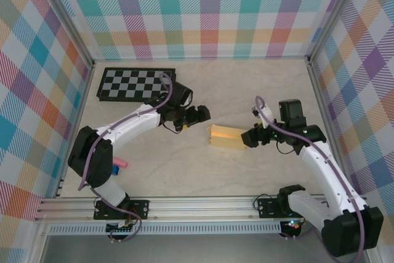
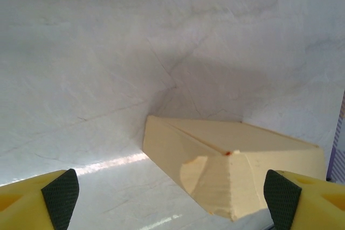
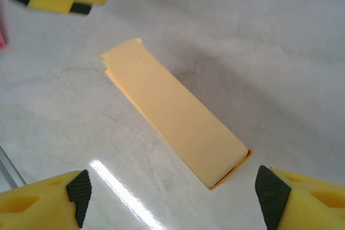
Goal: Fold the paper box
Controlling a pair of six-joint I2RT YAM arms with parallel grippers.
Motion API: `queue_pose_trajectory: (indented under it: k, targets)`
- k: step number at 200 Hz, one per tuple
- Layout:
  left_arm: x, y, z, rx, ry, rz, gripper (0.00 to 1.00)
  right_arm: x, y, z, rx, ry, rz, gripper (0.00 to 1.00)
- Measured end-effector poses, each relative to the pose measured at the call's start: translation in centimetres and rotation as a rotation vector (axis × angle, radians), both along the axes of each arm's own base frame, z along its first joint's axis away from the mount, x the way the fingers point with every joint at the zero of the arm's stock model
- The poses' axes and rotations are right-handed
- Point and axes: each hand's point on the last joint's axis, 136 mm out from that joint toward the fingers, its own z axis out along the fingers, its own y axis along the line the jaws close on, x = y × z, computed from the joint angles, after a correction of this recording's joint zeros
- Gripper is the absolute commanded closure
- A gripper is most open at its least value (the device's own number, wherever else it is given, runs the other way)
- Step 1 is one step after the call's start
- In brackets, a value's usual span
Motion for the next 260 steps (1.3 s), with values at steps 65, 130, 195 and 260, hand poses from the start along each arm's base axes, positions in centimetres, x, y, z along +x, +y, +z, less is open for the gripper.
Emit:
queue_pose_trajectory:
  k: [65, 130, 195, 260]
  targets:
    - [-0.5, 1.0, -1.8, -0.016, 0.053, 0.005, 0.09, 0.5, 2.1, -3.3, -0.299, -0.270, 0.525, 0.17]
    - [-0.7, 0.6, -1.8, -0.035, 0.044, -0.027, 0.08, 2.6, 1.6, -5.0, -0.363, -0.300, 0.565, 0.24]
    - [-0.7, 0.3, -1.7, -0.049, 0.045, -0.036, 0.08, 3.6, 1.9, -6.6, -0.367, -0.228, 0.589, 0.47]
    - [-1.4, 0.8, -3.1, -0.037, 0.066, -0.035, 0.08, 3.6, 2.6, -6.1, -0.305, -0.167, 0.592, 0.73]
